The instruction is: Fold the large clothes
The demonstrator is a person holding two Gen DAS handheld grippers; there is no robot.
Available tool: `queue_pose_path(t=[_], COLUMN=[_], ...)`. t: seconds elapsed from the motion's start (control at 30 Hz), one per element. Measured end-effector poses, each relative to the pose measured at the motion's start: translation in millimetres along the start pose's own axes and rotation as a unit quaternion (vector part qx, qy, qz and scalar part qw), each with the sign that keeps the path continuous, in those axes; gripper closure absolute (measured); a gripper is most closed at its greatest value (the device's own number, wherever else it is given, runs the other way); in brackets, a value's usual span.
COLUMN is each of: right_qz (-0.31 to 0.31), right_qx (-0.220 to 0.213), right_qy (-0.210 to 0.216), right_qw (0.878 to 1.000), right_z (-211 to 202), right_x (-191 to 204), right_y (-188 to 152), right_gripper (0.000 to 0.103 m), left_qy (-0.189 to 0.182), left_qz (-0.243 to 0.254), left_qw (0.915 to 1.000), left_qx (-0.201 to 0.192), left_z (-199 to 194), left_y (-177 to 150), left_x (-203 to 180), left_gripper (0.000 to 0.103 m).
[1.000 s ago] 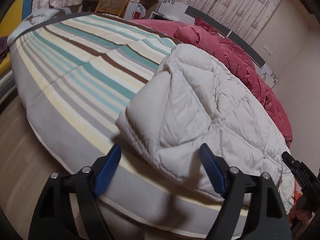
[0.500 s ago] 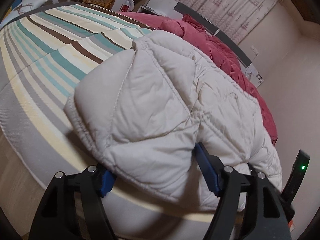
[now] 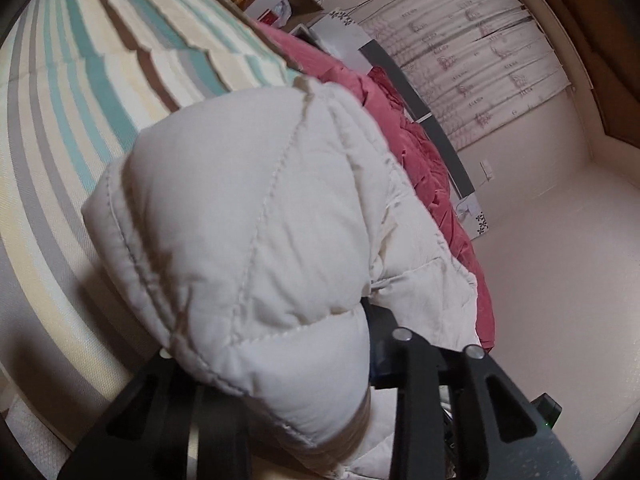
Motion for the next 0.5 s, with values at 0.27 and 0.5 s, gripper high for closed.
queue_pose_path(t=[0.27, 0.5], right_qz=[0.005, 0.035], right_qx=[-0.011, -0.007], right_qy=[-0.003, 0.013], right_qw=[1.0, 0.999], right_z=[0, -5], right_x=[-1, -7], right_y=[-2, 2], right_gripper=[0.09, 0.09], left_qy=[-0.031, -0.069], left_qz=[0.184, 0.348], left_qw=[0.9799, 0.9299], left_qx=[-0.071, -0.096], left_z=[-24, -39], left_y=[29, 21], left_x=[-97, -194], left_gripper=[0.081, 0.081])
Point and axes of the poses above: each gripper's, at about its wrist camera, not at the fingertips, and z roughly the way its jaws point, x to its left, y to its top, the point moved 9 cm from there along z, roughly the way its jaws point, and after that the axes turned 12 degrees about z, right-handed, at the moved point
